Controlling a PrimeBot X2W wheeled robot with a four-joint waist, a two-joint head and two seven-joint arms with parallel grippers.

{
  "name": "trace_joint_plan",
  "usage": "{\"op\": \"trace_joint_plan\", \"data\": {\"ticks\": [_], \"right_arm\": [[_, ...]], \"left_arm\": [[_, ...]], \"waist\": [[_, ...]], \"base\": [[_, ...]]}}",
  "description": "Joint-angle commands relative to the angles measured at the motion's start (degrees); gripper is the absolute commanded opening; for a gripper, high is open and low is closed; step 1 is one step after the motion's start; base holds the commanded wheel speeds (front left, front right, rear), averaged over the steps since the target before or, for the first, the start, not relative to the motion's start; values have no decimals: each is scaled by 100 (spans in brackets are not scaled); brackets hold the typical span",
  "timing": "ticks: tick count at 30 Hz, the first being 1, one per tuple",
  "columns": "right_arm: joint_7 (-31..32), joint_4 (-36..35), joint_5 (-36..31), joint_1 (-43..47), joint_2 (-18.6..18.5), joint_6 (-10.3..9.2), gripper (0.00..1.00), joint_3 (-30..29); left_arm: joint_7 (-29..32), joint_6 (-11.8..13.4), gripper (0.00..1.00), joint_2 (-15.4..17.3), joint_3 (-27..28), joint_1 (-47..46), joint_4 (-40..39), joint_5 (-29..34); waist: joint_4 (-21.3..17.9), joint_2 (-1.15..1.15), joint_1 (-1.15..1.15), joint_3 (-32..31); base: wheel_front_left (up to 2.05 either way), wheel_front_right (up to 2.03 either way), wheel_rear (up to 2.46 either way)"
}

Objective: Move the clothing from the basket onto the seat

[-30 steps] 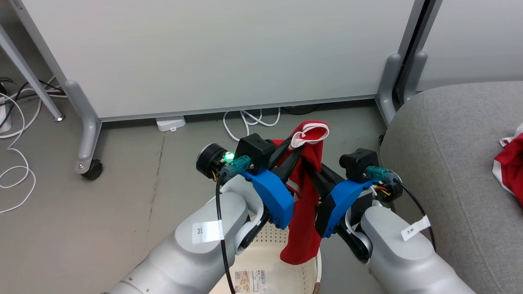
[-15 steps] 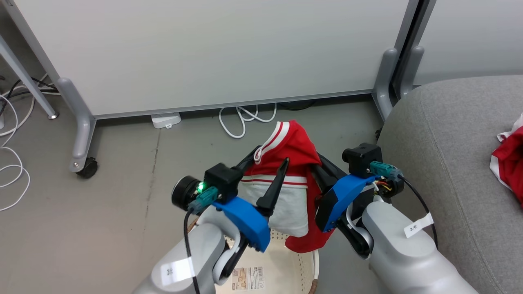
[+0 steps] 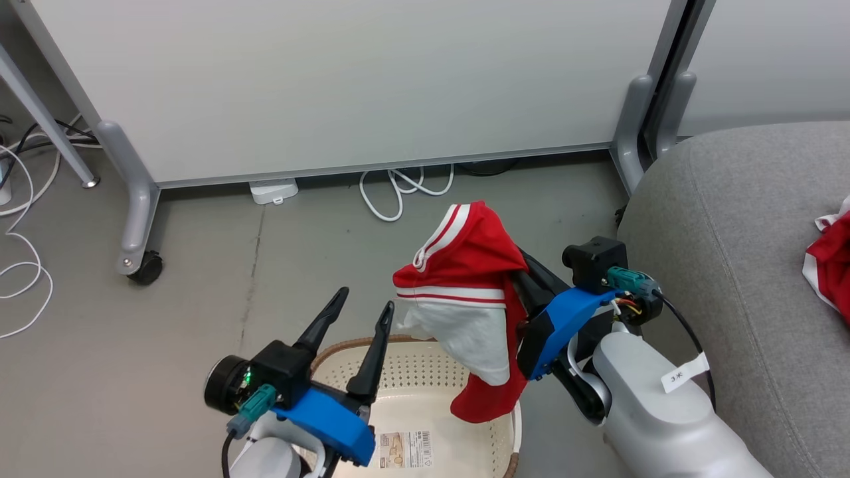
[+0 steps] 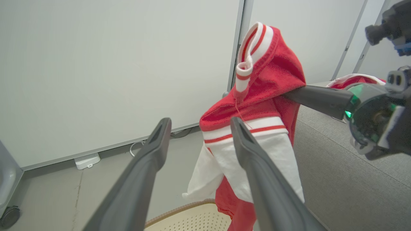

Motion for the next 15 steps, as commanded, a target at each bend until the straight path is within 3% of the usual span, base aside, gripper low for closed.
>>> {"op": "trace_joint_plan", "data": {"ticks": [1,7,15], "right_arm": [[-24,-42,-41,60,6,1,0,-11],[-23,-48,-5,107,6,1,0,-10],[-23,-57,2,121,6,1,0,-44]], "left_arm": [[-16,-36,100,14,145,175,-67,121],[-17,-111,100,-123,713,626,-189,457],[-17,-164,100,-267,1006,796,-216,688]], "waist": [[-5,0,0,-13],[-36,0,0,-53],[-90,0,0,-72]], "base": [[0,0,0],[0,0,0],[0,0,0]]}}
